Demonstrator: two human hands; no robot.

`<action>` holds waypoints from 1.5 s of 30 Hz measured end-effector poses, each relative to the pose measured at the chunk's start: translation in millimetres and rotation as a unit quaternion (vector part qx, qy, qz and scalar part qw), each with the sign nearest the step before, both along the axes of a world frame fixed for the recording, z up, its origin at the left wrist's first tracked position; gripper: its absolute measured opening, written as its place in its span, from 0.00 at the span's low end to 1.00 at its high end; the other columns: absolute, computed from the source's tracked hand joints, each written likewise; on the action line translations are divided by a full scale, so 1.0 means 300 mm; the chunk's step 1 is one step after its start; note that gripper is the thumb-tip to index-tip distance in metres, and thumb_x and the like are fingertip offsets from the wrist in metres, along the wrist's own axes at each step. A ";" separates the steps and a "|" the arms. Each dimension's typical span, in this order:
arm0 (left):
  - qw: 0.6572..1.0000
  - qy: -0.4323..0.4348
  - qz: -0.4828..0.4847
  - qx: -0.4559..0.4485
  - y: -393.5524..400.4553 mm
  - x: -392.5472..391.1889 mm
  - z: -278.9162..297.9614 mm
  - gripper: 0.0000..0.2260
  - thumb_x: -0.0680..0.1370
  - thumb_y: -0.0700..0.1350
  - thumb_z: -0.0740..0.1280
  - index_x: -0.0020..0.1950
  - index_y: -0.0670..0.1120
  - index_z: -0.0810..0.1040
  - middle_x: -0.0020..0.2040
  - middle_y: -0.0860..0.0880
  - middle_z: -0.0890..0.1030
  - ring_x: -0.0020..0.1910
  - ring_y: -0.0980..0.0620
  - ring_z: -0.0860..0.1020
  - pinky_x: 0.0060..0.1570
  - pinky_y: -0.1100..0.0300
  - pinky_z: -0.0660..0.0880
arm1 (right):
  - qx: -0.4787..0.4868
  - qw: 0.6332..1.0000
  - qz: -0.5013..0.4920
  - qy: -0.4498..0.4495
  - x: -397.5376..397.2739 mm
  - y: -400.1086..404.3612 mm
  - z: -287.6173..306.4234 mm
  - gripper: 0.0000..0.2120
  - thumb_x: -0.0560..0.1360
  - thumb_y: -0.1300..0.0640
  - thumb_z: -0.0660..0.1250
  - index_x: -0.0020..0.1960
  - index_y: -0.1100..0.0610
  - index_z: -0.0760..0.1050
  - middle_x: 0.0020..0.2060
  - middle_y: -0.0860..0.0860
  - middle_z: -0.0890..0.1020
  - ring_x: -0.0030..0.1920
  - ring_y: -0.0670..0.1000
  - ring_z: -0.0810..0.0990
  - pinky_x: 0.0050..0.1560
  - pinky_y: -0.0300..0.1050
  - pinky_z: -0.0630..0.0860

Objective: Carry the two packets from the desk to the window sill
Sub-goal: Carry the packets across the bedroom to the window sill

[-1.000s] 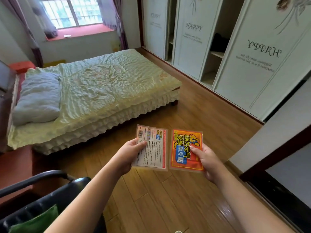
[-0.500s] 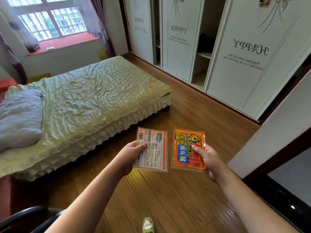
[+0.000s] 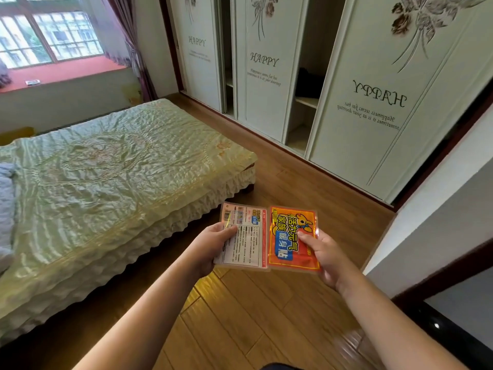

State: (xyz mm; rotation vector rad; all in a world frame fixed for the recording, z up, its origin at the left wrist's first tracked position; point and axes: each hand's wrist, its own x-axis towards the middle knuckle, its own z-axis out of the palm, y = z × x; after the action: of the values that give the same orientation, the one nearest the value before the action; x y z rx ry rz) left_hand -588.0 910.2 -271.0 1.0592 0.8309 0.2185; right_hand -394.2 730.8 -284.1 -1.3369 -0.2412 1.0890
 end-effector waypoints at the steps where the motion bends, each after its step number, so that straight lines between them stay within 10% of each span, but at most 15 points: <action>1: 1.000 -0.004 -0.003 -0.006 0.027 0.012 0.002 0.11 0.83 0.45 0.63 0.63 0.43 0.78 0.52 0.40 0.88 0.49 0.43 0.87 0.39 0.54 0.84 | -0.003 1.000 -0.002 -0.007 0.007 0.024 0.000 0.07 0.80 0.59 0.66 0.58 0.57 0.75 0.45 0.57 0.89 0.42 0.56 0.89 0.35 0.48 0.84; 45: 0.999 0.009 0.036 -0.038 0.797 1.203 -0.037 0.08 0.83 0.41 0.63 0.58 0.41 0.79 0.44 0.40 0.88 0.38 0.44 0.88 0.31 0.54 0.84 | -0.039 0.997 -0.010 -0.062 1.221 0.758 -0.079 0.08 0.79 0.55 0.67 0.58 0.53 0.76 0.44 0.52 0.89 0.44 0.55 0.89 0.36 0.47 0.84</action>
State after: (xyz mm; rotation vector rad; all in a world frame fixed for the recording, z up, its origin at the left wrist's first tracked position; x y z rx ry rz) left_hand -227.2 1149.5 -282.0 0.9622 0.8869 0.2367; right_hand -27.8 958.3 -307.9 -1.4768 -0.2789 1.0094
